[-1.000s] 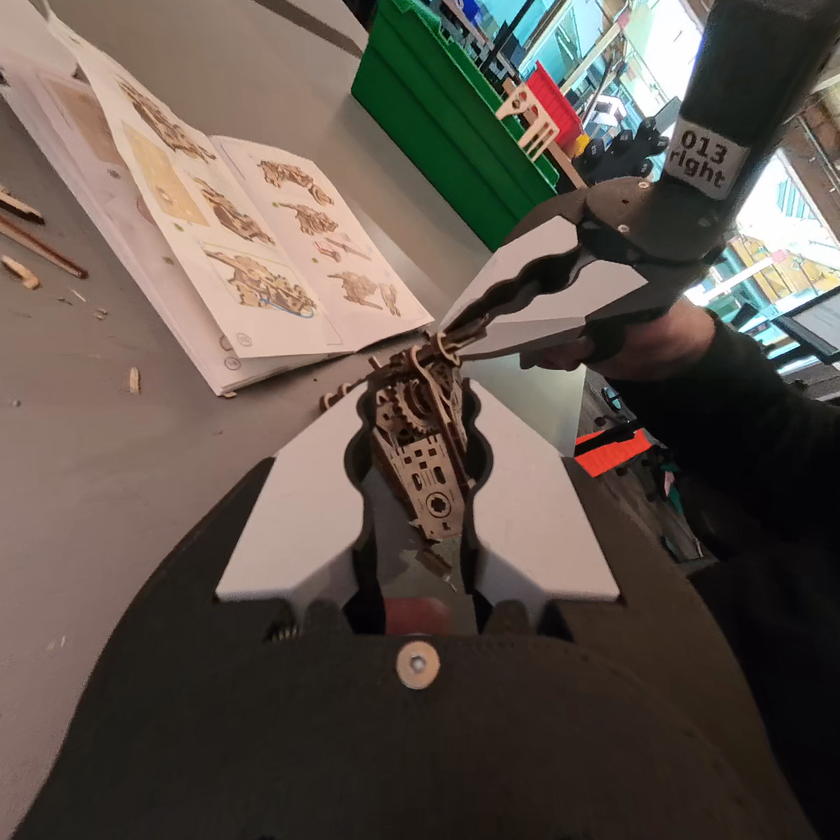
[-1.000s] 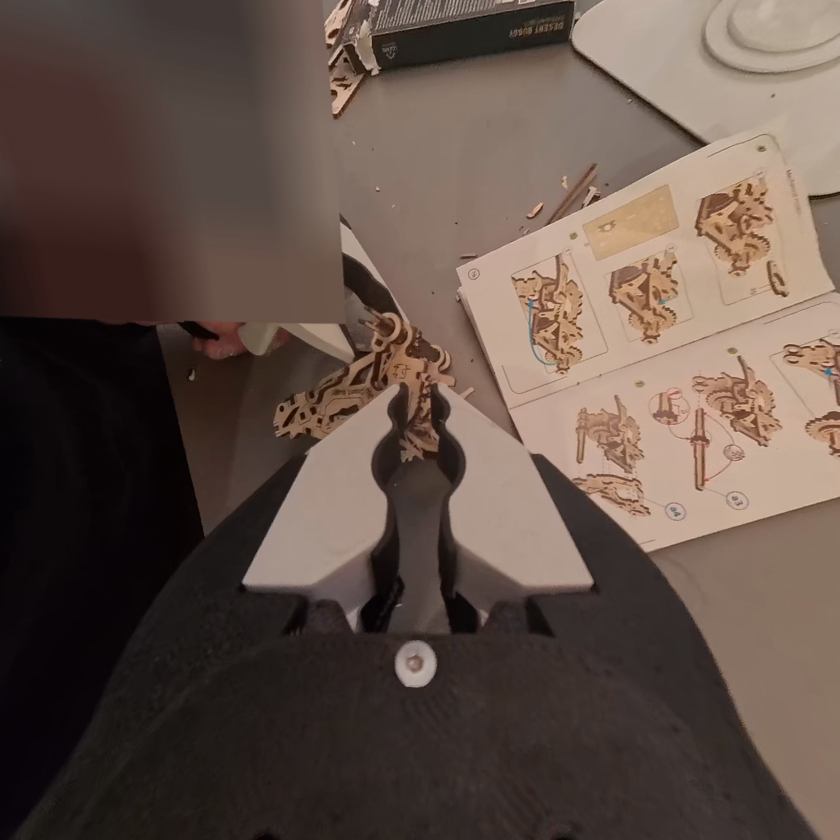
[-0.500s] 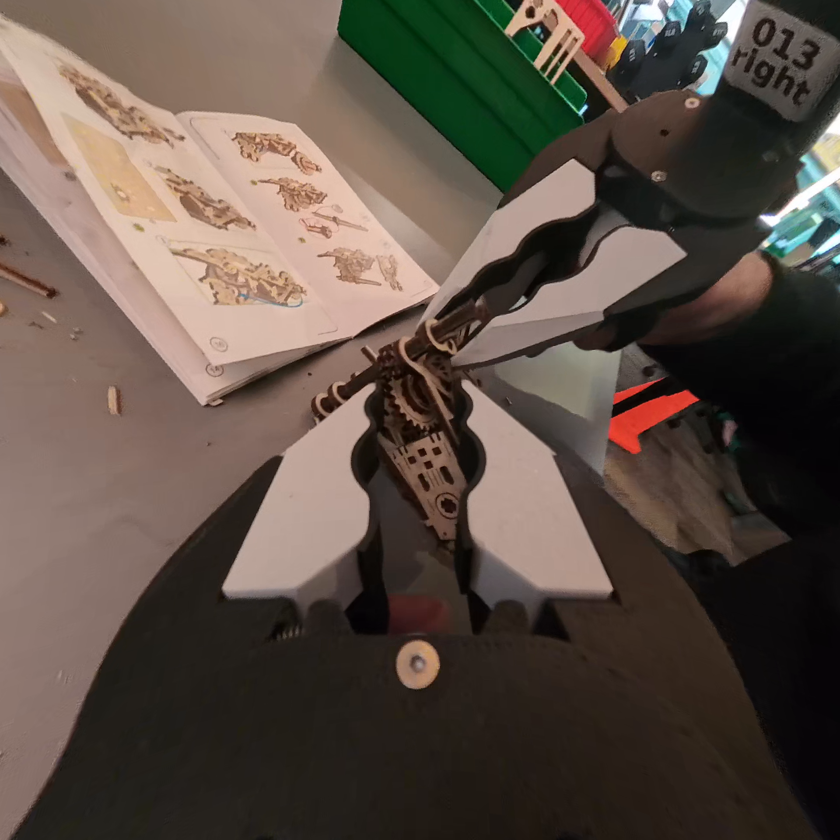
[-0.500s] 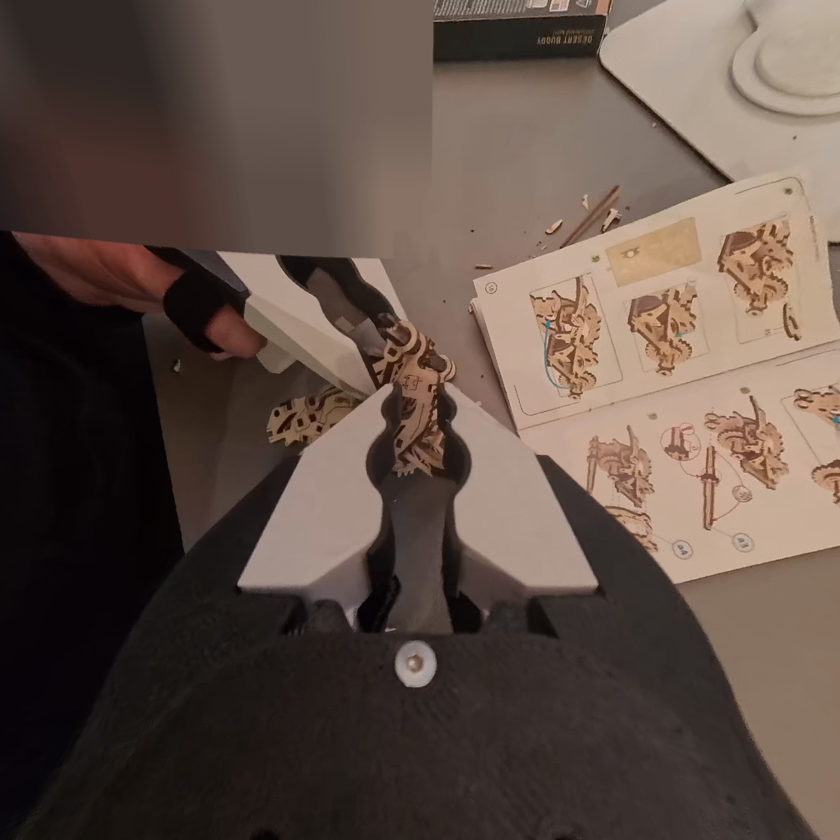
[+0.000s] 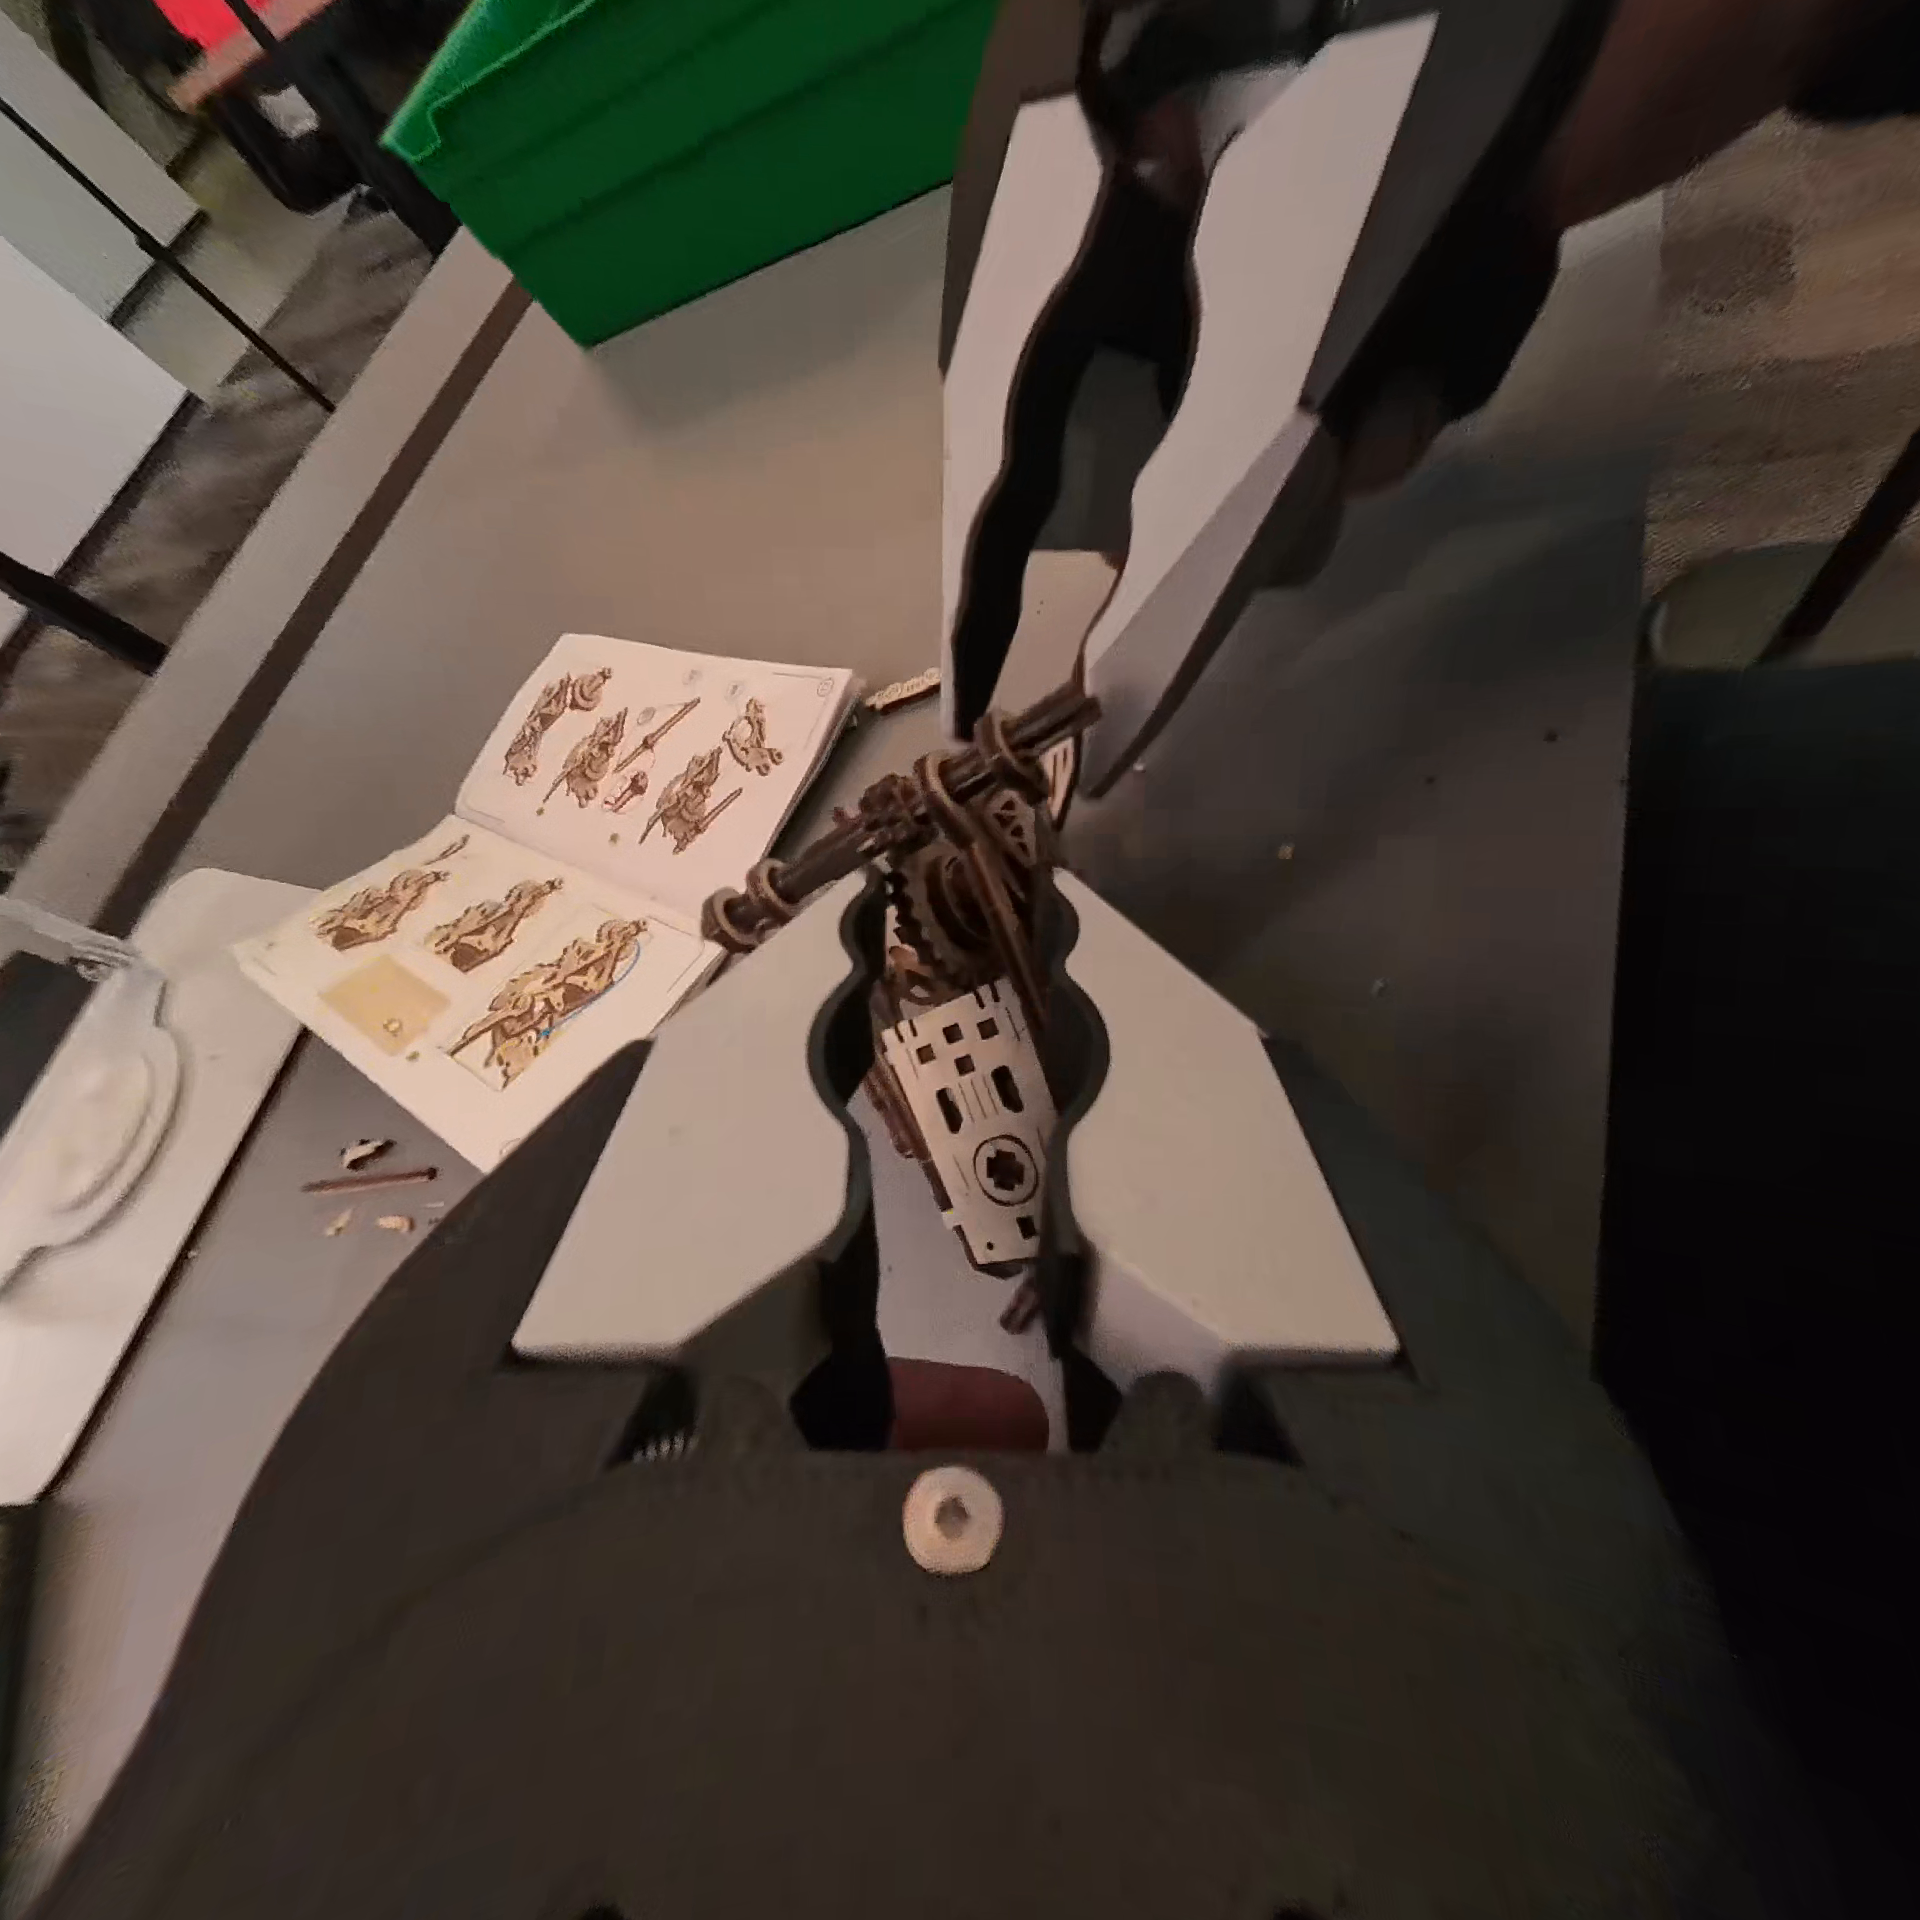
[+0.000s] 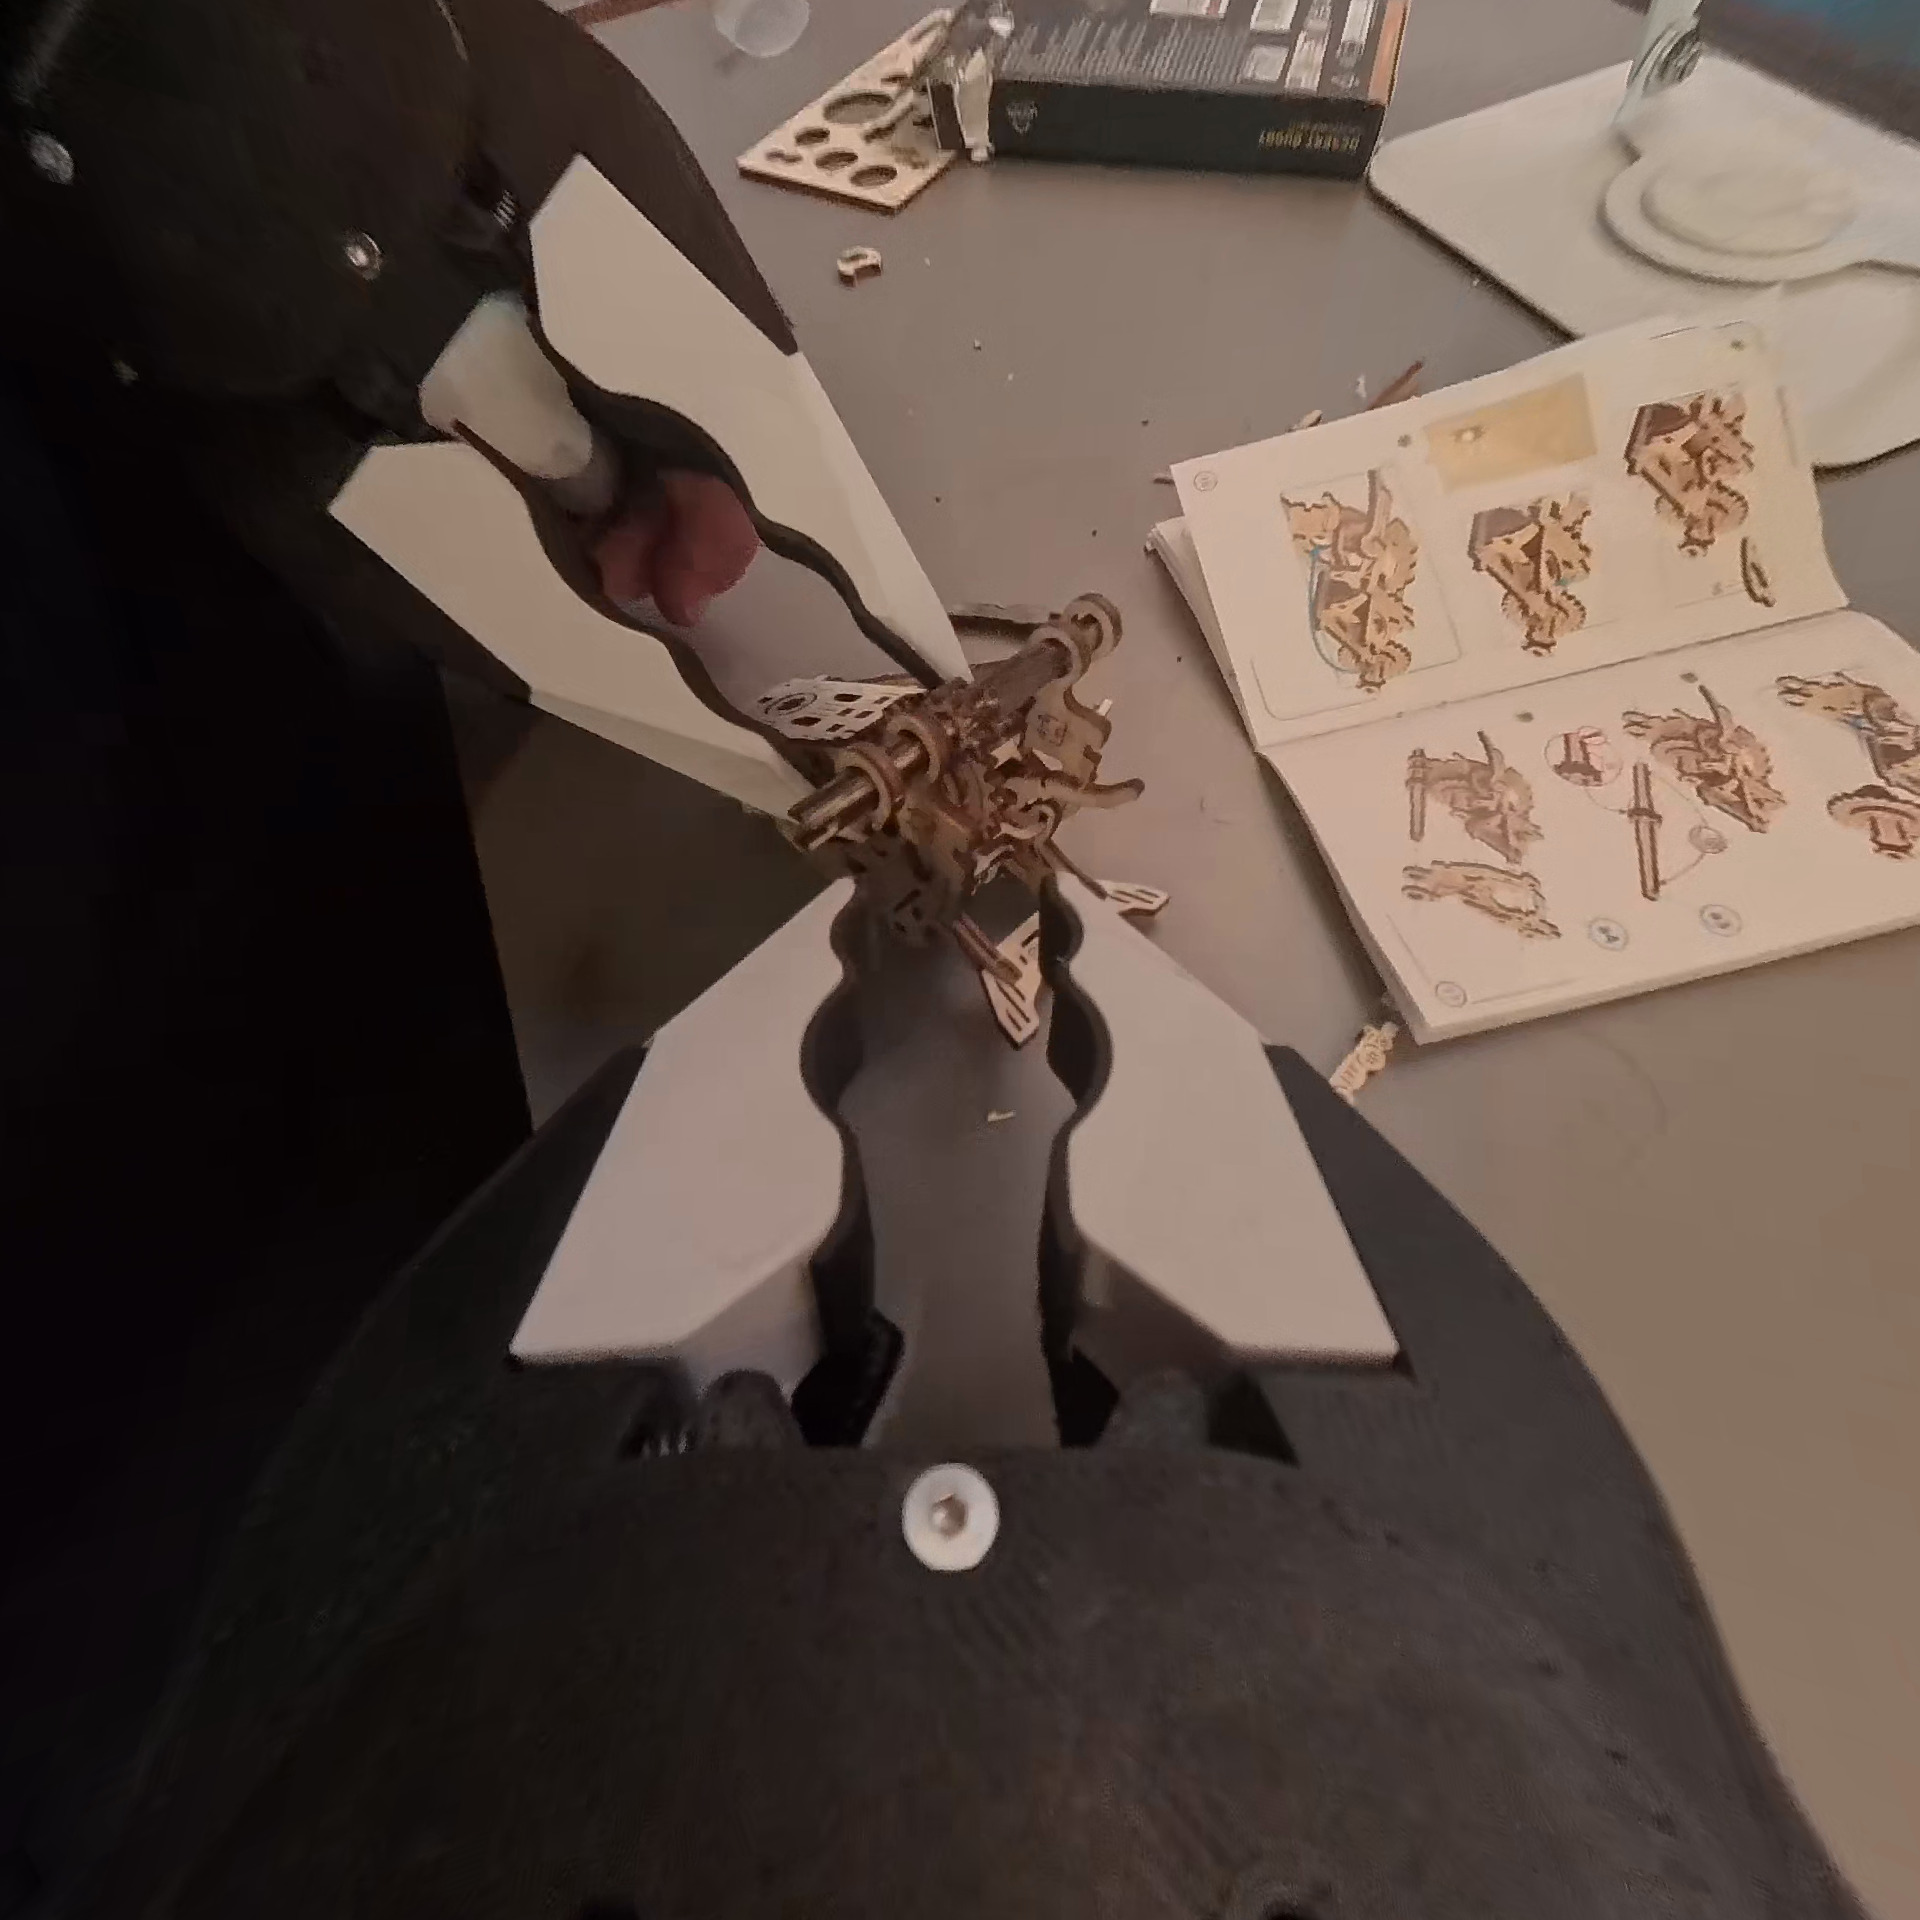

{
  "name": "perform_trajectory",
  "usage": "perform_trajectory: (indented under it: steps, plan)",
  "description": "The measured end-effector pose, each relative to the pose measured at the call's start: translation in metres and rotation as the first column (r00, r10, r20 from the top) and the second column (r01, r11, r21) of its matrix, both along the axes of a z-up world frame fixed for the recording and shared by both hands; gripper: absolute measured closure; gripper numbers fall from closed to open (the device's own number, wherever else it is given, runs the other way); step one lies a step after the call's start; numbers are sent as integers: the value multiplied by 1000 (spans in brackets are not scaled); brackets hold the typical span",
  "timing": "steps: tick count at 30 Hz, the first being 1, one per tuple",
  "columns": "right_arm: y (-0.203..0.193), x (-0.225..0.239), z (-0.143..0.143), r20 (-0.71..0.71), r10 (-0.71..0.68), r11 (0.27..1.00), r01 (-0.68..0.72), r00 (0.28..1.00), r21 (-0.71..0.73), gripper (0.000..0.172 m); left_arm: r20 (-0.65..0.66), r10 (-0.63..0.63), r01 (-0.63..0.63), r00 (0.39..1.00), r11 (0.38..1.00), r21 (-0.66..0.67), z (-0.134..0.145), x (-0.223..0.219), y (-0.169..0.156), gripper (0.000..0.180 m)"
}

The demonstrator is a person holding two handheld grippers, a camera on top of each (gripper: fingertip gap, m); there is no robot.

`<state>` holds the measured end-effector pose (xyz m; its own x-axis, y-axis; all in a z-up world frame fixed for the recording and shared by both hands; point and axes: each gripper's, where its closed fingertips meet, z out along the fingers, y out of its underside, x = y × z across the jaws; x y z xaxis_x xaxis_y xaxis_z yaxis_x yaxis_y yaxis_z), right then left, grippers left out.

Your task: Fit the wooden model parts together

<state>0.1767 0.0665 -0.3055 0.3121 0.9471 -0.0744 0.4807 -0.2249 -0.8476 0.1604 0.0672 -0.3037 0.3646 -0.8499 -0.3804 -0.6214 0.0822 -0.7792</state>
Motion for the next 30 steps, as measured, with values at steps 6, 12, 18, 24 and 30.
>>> perform_trajectory:
  steps: [6,12,18,24,30]
  plan:
    - [-8,11,7,18,45,995,-46,999,92,141,50,111,-112,993,994,10,8,-12,-1,110]
    - [6,10,14,124,134,957,-161,983,243,118,-26,140,-142,990,977,-158,-14,-15,8,91]
    - [16,-15,5,185,351,887,-389,918,248,96,-20,107,-109,994,977,-185,-17,-11,9,121]
    - [8,-26,-3,150,490,836,-512,858,197,111,-24,55,-58,998,986,-159,-17,-10,10,131]
    - [7,-24,-3,121,495,838,-510,860,193,114,-13,8,-10,1000,991,-133,-17,-8,11,130]
